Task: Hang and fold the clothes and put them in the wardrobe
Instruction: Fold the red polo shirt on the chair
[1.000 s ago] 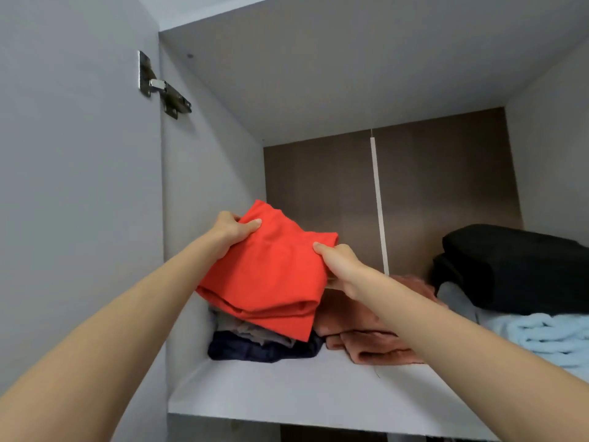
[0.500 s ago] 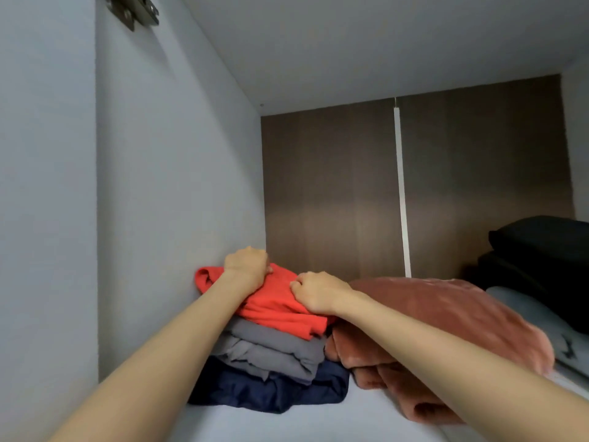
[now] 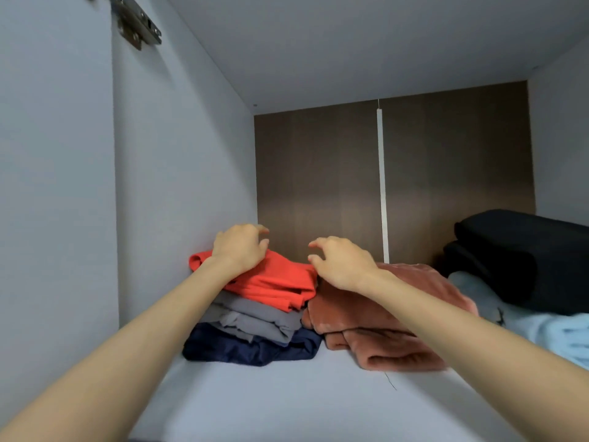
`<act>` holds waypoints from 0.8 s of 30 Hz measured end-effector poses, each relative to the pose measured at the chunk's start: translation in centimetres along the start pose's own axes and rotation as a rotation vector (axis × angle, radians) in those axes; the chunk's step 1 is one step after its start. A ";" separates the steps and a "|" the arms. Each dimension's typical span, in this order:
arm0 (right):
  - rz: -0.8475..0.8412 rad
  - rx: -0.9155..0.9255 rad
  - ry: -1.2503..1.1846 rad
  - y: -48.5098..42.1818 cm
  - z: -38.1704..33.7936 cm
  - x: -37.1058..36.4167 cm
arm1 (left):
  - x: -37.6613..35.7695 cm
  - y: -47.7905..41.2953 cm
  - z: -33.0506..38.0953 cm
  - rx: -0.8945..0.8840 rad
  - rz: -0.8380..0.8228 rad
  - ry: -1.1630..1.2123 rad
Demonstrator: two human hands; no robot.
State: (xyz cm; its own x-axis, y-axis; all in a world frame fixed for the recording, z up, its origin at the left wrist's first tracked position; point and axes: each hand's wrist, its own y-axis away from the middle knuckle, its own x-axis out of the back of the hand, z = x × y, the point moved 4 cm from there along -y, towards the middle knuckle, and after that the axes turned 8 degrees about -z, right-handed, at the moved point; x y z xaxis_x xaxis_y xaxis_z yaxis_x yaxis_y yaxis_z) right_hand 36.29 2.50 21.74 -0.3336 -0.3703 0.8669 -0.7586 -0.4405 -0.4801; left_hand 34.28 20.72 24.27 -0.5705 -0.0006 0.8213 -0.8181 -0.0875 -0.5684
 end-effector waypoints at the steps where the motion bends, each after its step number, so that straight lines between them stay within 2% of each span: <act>1: 0.022 -0.005 -0.011 1.1 0.4 0.9 | 0.8 0.9 1.0 -0.018 0.019 0.004; 7: 0.136 -0.015 -0.007 9.6 2.8 5.5 | 4.3 8.7 7.3 -0.128 0.095 0.100; 12: 0.206 -0.011 -0.031 18.7 4.4 7.6 | 5.2 17.8 13.0 -0.176 0.175 0.283; 24: 0.200 -0.144 -0.216 40.0 8.2 12.5 | 8.4 33.4 24.8 -0.279 0.108 0.524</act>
State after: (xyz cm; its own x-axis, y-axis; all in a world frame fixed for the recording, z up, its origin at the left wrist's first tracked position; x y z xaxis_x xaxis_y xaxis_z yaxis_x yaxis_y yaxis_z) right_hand 6.33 -26.47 12.30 -0.3691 -0.6096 0.7015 -0.7666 -0.2271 -0.6007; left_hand 3.90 -6.92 13.43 -0.5526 0.5024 0.6649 -0.7014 0.1505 -0.6967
